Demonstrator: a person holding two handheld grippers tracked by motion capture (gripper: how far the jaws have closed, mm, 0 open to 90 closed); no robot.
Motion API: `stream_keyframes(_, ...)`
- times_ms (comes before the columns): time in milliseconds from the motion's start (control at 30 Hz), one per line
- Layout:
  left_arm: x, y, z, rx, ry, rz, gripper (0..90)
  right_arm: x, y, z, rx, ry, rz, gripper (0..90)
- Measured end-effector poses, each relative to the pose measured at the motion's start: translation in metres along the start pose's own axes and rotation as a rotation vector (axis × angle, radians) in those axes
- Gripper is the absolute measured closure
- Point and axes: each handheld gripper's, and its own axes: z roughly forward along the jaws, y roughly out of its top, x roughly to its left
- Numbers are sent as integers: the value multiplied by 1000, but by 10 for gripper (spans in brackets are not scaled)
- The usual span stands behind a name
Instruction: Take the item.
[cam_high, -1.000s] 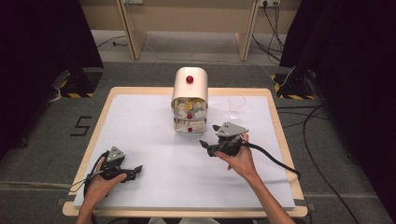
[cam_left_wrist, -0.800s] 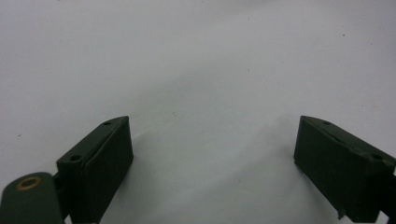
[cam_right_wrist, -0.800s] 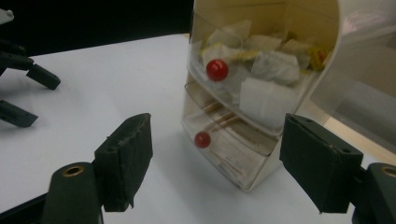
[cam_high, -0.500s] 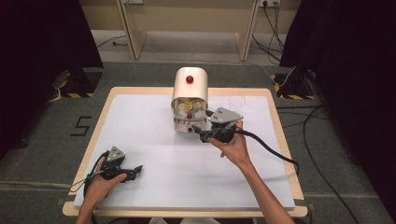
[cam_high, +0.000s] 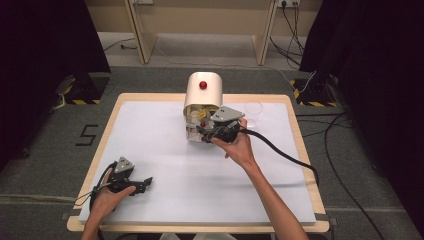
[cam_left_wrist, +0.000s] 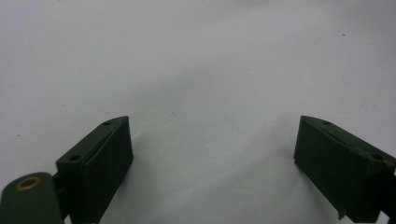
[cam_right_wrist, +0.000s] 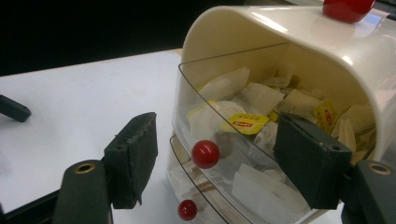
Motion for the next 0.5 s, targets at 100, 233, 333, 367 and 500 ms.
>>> stream_keyframes(100,0,0,0,0,0,0,106,-1,1,0,3,5,3,308)
stream_keyframes(233,0,0,0,1,1,1,106,0,1,-1,14,11,8,316)
stream_keyframes(333,0,0,0,1,2,1,106,0,2,-3,21,17,0,319)
stream_keyframes(367,0,0,0,1,2,1,106,0,2,-3,22,19,-8,322)
stream_keyframes(500,0,0,0,1,2,1,106,1,2,-6,32,31,3,351)
